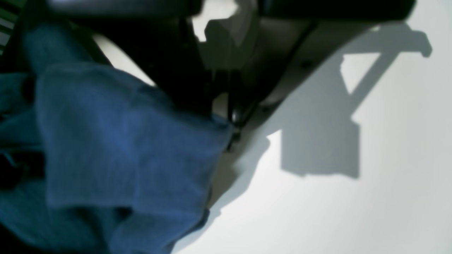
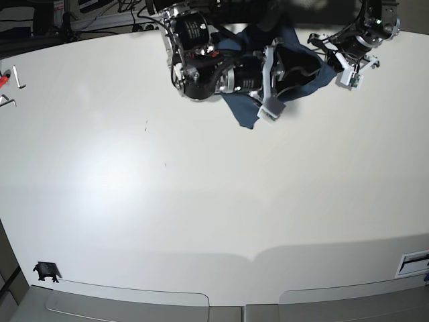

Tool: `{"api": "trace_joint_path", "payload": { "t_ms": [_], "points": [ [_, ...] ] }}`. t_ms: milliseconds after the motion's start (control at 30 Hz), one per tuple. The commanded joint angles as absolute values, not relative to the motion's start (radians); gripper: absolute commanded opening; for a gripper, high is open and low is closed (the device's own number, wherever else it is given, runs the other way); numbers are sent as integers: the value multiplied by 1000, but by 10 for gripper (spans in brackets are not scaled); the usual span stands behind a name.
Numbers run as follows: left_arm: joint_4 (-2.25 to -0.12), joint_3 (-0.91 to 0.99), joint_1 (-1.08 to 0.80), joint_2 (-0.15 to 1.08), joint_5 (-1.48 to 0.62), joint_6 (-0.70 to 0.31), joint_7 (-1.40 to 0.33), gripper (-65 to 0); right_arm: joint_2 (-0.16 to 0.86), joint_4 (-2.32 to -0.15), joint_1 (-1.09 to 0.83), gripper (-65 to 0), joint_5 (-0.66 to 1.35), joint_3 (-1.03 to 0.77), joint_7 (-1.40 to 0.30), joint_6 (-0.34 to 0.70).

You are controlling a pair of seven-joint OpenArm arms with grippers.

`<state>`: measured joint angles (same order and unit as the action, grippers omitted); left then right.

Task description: Fold the T-shirt properly

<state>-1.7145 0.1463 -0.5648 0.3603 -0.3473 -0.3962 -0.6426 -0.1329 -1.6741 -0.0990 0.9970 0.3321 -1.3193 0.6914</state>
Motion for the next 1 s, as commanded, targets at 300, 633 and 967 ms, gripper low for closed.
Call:
{"api": "trace_joint_path", "payload": {
  "t_ms": [300, 633, 967],
  "points": [
    [-1694, 144, -582, 363, -289, -382, -743, -650, -144, -1741, 10, -459, 1048, 320, -1396, 698],
    [-1694, 144, -581, 363, -289, -382, -735, -650, -143, -1741, 36, -509, 829, 72, -1362, 698],
    [-1694, 144, -582, 363, -289, -382, -735, -650, -133, -1741, -3, -650, 841, -57, -1393, 698]
  ]
}}
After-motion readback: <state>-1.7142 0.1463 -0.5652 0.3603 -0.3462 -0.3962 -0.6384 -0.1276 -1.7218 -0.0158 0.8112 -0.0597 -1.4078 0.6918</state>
